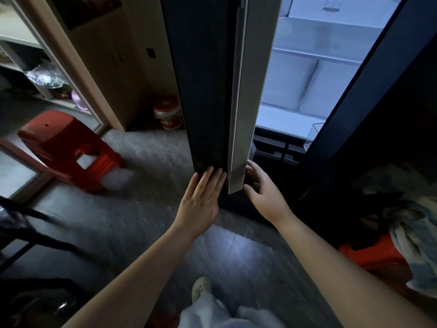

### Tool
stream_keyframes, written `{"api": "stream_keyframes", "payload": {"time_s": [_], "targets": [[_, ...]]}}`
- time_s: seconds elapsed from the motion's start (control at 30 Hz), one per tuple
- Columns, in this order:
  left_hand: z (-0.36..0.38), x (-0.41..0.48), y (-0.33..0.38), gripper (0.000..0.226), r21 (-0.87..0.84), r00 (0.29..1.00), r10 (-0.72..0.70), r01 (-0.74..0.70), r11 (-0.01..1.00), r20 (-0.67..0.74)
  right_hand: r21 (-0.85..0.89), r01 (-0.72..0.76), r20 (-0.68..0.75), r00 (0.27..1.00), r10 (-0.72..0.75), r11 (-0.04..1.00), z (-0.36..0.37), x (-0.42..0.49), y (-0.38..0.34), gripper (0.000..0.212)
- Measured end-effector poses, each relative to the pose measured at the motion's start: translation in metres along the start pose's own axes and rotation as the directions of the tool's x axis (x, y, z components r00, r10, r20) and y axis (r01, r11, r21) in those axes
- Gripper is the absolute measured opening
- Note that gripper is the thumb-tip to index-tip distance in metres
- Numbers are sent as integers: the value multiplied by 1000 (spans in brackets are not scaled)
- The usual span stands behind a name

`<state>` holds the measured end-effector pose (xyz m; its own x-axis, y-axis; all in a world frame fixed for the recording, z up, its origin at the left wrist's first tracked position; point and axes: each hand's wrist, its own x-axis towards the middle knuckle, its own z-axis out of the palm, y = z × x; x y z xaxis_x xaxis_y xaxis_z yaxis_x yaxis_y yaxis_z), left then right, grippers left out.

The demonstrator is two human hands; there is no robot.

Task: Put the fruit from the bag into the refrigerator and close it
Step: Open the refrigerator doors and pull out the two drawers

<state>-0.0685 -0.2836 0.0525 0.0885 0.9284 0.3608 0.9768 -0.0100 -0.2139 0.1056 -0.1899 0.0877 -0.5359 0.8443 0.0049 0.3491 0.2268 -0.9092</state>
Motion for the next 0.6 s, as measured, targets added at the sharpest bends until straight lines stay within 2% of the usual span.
{"api": "stream_keyframes", "payload": {"time_s": [0.27, 0.6], "targets": [[5, -35, -24, 77, -43, 989, -149, 149, 988, 3, -8, 28, 86, 996, -27, 1000, 31, -6, -25, 54], [3, -66, -59, 85, -142, 929, -363, 369, 919, 65, -66, 139, 238, 964, -120, 988, 78, 5, -48, 51]]}}
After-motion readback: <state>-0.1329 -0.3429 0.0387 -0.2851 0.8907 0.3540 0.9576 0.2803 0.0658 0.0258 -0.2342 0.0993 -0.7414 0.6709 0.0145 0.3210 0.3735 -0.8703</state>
